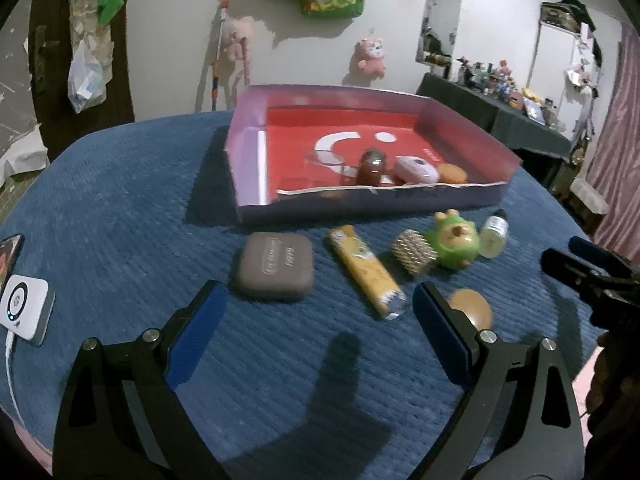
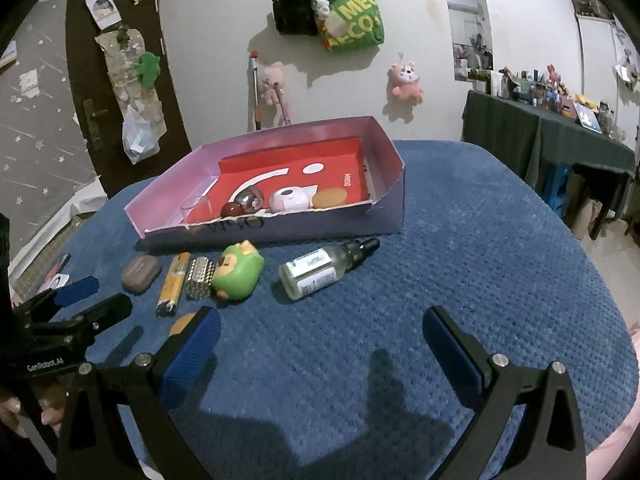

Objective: Organize rigid objects
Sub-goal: 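Move the left tool to the grey eye shadow case while the right tool approaches the dropper bottle, then close the left tool on the eye shadow case while the right tool grasps the dropper bottle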

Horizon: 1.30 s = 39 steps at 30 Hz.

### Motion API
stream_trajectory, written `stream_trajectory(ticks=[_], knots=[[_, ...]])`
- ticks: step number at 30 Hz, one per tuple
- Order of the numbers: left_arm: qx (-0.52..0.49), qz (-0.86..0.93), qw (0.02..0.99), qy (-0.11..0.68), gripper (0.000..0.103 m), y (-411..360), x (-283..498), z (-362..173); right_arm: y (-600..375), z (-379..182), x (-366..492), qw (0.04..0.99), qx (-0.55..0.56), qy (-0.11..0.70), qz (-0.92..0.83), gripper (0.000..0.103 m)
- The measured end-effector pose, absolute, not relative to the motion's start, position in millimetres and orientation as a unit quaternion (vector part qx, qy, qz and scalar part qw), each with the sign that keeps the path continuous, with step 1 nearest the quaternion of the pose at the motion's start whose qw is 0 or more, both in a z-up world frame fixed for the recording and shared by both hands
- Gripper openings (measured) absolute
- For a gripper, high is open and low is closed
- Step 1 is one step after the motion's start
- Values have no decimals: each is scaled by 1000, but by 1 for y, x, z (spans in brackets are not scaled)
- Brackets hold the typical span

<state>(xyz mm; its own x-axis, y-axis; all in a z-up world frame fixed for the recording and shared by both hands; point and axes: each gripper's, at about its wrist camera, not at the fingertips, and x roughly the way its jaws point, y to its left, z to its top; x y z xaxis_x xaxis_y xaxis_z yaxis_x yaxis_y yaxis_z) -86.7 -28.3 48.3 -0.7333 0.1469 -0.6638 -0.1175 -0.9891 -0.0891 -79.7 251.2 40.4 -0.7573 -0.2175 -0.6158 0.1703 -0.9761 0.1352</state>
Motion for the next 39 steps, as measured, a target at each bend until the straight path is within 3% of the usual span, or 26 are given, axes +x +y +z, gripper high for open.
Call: stream_trajectory(ticks=[18, 19, 21, 29, 32, 34, 36, 39], knots=[[-409, 909, 77, 4, 92, -50, -133, 42, 247, 32, -150, 52, 414, -49, -908, 102], [-411, 908, 78, 7, 90, -51, -134, 41, 247, 31, -154, 45, 418, -51, -906, 102], [-420, 904, 80, 12, 76, -52, -140, 38, 247, 27, -163, 32, 431, -63, -900, 97], [-433, 896, 99, 13, 56, -51, -151, 29, 240, 15, -175, 14, 452, -82, -888, 90], [-429, 897, 104, 17, 51, -48, -150, 29, 236, 15, -174, 14, 448, -74, -891, 81], [-429, 897, 107, 9, 51, -51, -149, 29, 232, 15, -171, 31, 444, -68, -893, 67], [-430, 896, 109, 0, 51, -53, -149, 31, 229, 17, -170, 49, 443, -76, -892, 45], [-424, 899, 113, -1, 51, -53, -144, 37, 232, 18, -166, 62, 440, -80, -892, 37]])
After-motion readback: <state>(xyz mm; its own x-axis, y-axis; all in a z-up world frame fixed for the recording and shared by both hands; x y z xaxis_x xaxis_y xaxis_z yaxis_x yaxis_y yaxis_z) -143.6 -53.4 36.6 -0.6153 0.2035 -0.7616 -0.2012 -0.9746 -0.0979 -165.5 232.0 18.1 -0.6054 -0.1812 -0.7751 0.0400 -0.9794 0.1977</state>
